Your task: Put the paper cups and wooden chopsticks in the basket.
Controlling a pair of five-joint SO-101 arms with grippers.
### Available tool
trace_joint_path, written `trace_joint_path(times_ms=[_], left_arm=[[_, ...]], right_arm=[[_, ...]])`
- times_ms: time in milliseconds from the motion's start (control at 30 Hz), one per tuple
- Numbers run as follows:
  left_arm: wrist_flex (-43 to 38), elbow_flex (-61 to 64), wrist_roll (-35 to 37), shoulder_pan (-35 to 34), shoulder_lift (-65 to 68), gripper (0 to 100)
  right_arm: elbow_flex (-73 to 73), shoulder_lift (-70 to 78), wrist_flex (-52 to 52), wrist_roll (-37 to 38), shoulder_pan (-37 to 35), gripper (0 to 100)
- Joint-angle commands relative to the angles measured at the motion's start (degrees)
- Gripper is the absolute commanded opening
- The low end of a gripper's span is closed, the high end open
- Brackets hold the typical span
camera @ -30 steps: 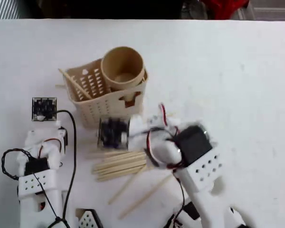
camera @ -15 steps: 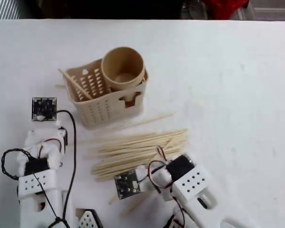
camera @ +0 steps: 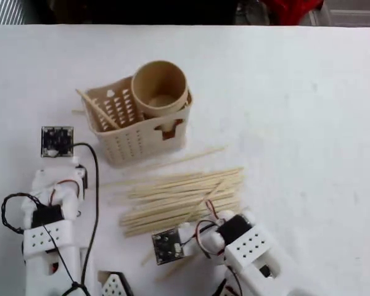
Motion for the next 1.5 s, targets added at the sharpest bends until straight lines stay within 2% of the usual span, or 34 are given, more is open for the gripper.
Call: trace_joint_path(times_ms=[0, 100, 333, 633, 833, 1000, 1300, 1467], left_arm=[[-1.7, -0.3, -0.6, 0.7, 0.3, 14], [-1.7, -0.3, -0.6, 0.7, 0.3, 14], [-1.7, -0.3, -0.6, 0.7, 0.3, 14], [-1.7, -0.3, -0.6, 0.6, 0.3, 14], [-1.7, -0.3, -0.7, 0.6, 0.3, 14], [-1.7, -0.3, -0.7, 0.7, 0.3, 14], [-1.7, -0.3, -0.7, 0.7, 0.3, 14], [-1.7, -0.3, -0.7, 0.7, 0.3, 14]], right_arm=[[0.5, 0.4, -2.1, -2.7, -0.7, 8.9], [0.5, 0.2, -2.1, -4.0, -0.4, 1.4], [-6.0, -0.1, -0.8, -12.8, 1.1, 1.6], [-34.9, -0.1, 13.3, -18.6, 6.7, 1.6], [-57.8, 0.6, 16.5, -29.5, 5.5, 1.6], [-70.9, 6.6, 7.2, -43.0, 3.6, 1.6], [-87.6, 30.7, -23.0, -64.4, 3.0, 1.7], [-92.9, 40.3, -26.7, -74.5, 3.0, 1.7]])
